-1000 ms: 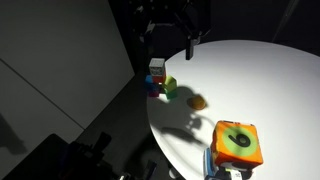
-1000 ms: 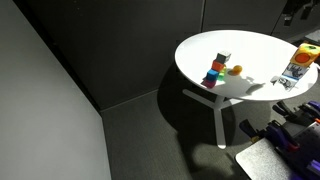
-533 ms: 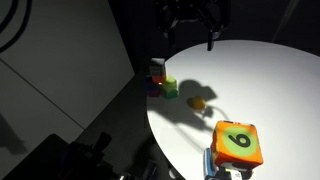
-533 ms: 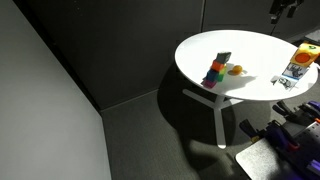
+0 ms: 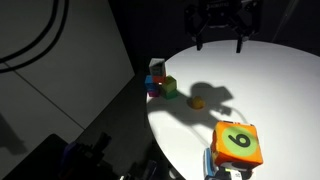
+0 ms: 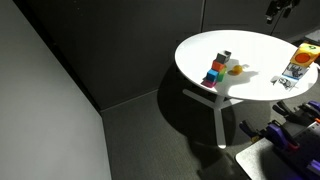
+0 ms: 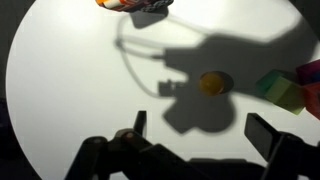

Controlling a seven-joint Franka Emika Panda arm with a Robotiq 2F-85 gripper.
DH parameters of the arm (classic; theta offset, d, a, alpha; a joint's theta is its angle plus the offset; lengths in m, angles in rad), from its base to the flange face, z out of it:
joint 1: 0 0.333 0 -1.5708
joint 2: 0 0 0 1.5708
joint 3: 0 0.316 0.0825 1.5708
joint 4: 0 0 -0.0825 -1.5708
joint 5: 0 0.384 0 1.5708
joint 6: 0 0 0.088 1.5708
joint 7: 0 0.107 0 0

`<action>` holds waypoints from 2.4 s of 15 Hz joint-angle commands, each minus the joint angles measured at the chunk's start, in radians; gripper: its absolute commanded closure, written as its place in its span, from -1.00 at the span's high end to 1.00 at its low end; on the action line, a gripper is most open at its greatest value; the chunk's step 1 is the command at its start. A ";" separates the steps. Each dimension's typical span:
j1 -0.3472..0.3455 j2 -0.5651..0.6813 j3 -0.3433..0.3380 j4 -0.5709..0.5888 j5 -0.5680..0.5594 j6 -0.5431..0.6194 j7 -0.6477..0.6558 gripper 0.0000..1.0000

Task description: Pick up the yellow round toy and put it on the gray block

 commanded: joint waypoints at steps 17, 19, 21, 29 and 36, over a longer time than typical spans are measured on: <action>-0.088 0.143 0.007 0.025 0.054 0.036 -0.186 1.00; -0.095 0.150 0.018 0.023 0.077 0.047 -0.253 1.00; -0.103 0.157 0.031 0.020 0.096 0.066 -0.324 1.00; -0.118 0.173 0.059 0.011 0.159 0.144 -0.498 1.00; -0.123 0.176 0.063 0.011 0.166 0.151 -0.524 1.00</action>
